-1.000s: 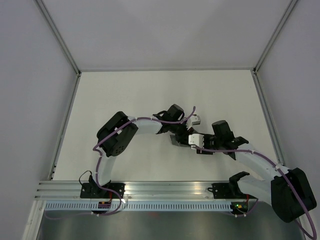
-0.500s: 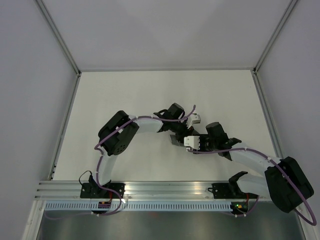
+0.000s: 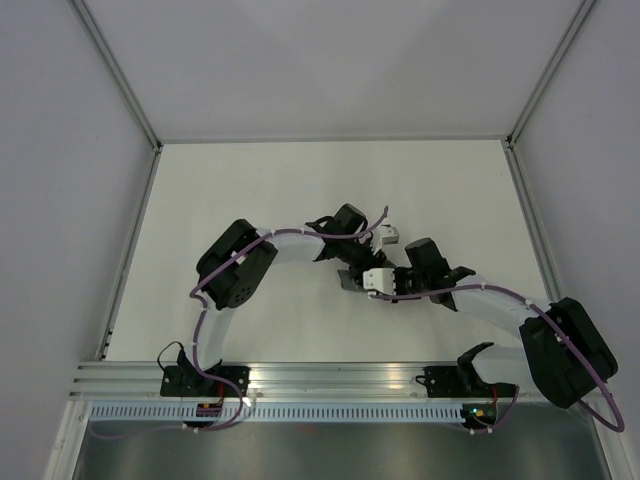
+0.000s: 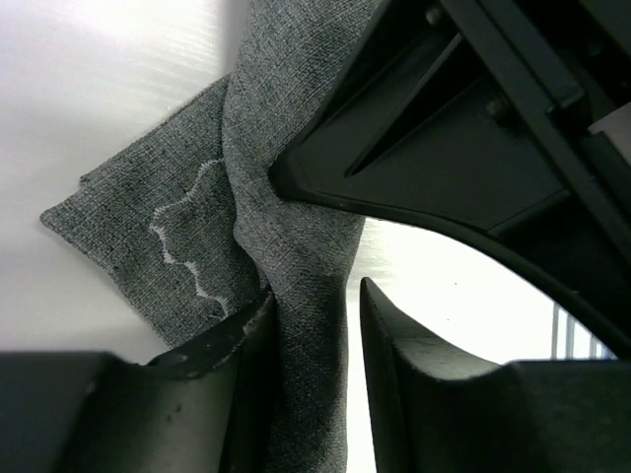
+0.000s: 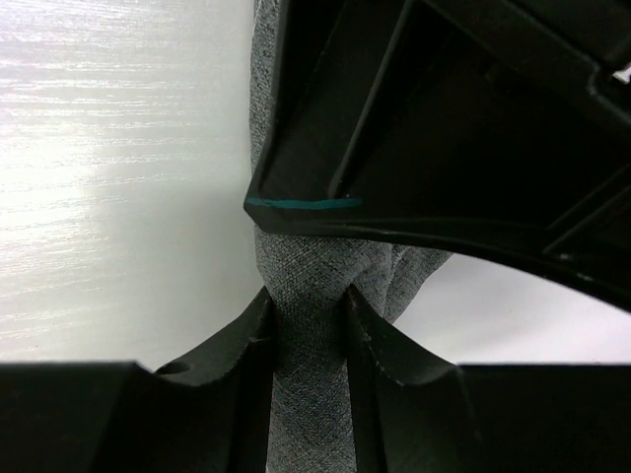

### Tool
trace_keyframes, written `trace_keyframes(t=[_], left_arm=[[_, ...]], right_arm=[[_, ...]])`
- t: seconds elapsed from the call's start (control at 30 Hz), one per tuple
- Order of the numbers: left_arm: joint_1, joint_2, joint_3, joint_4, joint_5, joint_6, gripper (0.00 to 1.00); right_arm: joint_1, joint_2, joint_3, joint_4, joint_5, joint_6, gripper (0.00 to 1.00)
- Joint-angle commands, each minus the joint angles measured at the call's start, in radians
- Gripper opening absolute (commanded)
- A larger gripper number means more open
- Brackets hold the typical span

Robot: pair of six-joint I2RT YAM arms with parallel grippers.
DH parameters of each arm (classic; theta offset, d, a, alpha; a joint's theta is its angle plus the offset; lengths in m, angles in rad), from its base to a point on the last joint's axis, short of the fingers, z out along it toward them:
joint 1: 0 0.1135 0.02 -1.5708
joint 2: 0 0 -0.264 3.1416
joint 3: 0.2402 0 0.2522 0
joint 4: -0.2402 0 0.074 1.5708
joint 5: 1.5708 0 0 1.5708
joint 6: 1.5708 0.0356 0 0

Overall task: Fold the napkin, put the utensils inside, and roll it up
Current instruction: Roll the napkin at the center of the board.

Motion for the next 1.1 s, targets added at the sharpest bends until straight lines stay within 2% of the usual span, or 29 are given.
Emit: trace_keyframes(t=[0.0, 0.27, 0.33, 0.6, 0.73, 0.87, 0.97, 1.07], left_arm=[[0.022, 0.063, -0.058, -0.194, -0.095, -0.041, 0.44], [0.080, -0.023, -0.096, -0.105, -0.126, -0.127, 0.52], [0.091, -0.048, -0.117, -0.068, -0.145, -0.153, 0.61], [0.142, -0.135, -0.192, 0.053, -0.228, -0.294, 0.67], [0.162, -0.207, -0.246, 0.107, -0.413, -0.399, 0.65], [0.186, -0.336, -0.358, 0.272, -0.572, -0.481, 0.66], [0.183, -0.463, -0.452, 0.404, -0.684, -0.493, 0.67], [0.168, -0.529, -0.516, 0.492, -0.730, -0.438, 0.68]], right_arm=[[0.001, 0.069, 0.022, -0.162, 0.021, -0.013, 0.21], [-0.020, 0.170, 0.149, -0.310, -0.038, -0.012, 0.18], [-0.029, 0.196, 0.171, -0.347, -0.061, -0.015, 0.18], [-0.101, 0.294, 0.306, -0.504, -0.150, -0.062, 0.16], [-0.154, 0.375, 0.387, -0.595, -0.203, -0.101, 0.16], [-0.190, 0.461, 0.501, -0.690, -0.238, -0.148, 0.16], [-0.203, 0.542, 0.583, -0.771, -0.258, -0.173, 0.16], [-0.207, 0.641, 0.680, -0.863, -0.273, -0.205, 0.16]])
